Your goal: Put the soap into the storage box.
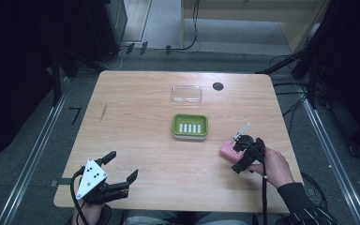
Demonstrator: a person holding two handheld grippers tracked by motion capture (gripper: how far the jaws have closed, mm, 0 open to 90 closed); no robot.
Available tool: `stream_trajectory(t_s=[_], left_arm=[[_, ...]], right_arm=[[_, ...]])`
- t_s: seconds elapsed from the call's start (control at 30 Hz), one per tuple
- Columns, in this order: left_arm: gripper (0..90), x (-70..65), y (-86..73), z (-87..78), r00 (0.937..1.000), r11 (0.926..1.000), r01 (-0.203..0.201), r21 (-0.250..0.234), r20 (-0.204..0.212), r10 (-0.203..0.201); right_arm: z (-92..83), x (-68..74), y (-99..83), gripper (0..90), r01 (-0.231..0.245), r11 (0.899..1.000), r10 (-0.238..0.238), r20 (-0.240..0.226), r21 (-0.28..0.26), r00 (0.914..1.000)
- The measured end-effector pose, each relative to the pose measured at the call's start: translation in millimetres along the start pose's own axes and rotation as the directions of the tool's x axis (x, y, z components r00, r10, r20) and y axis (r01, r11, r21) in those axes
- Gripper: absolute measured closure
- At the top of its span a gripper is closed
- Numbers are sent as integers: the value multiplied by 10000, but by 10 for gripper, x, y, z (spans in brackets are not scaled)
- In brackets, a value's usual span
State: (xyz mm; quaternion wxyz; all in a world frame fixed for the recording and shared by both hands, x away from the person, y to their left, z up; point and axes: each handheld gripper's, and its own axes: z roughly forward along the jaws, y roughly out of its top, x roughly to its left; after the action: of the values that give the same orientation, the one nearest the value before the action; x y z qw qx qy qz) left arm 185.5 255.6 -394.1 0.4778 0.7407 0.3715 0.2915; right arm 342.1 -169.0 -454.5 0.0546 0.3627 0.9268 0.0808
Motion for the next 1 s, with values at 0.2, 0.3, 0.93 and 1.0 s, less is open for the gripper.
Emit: stream_trajectory(t_s=[0.2,0.3,0.93,1.0], left_arm=[[139,1,0,1,10000,10000,8,13,-4,-8],[139,1,0,0,10000,10000,-1,12,-1,1],[139,1,-2,-2,10000,10000,-1,7,-8,1],[139,1,-1,-2,10000,10000,-7,16,-11,7]], right_arm=[[24,-6,83,76,132,9998,-132,3,125,9999],[27,-8,116,76,177,9998,-177,-18,129,9998],[79,-78,342,76,713,9964,-702,-243,466,9972],[88,-83,367,76,794,9955,-781,-259,515,9966]])
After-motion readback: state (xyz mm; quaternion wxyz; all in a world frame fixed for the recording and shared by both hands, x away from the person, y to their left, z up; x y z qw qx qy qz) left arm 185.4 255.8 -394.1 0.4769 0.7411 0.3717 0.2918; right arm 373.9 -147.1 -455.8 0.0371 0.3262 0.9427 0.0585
